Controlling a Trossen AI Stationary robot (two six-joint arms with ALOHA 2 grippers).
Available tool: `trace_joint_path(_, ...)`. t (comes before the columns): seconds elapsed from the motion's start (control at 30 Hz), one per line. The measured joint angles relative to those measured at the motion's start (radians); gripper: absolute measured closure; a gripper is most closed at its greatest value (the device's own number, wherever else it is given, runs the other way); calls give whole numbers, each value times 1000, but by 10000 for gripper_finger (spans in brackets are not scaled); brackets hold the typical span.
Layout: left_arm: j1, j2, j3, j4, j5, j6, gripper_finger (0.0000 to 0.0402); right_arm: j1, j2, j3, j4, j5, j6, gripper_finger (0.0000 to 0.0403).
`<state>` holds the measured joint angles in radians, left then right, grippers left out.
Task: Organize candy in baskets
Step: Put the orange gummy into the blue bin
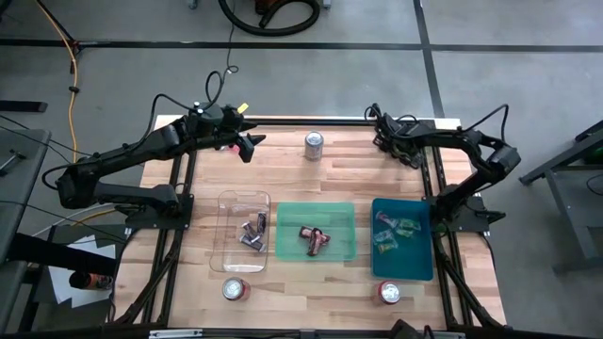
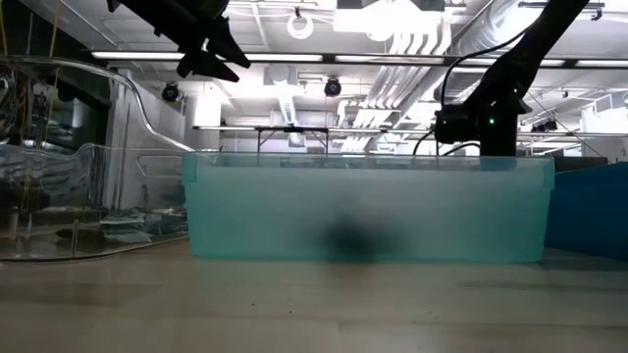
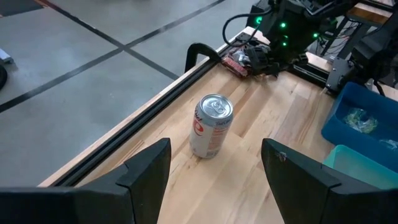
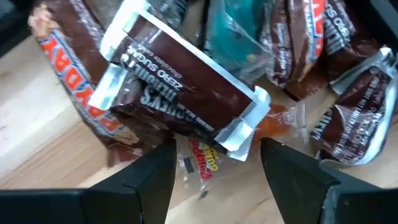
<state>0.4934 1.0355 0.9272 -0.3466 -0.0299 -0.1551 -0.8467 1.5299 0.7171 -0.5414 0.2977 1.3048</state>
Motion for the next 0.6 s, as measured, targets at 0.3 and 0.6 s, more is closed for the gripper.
trace_joint_path(0.3,0,0,0,0,0,0,163,29,0,-13,-3,-28,-57,233)
trace_joint_path(0.6,0,0,0,0,0,1,163,152,0,-12,3,-40,-188,389)
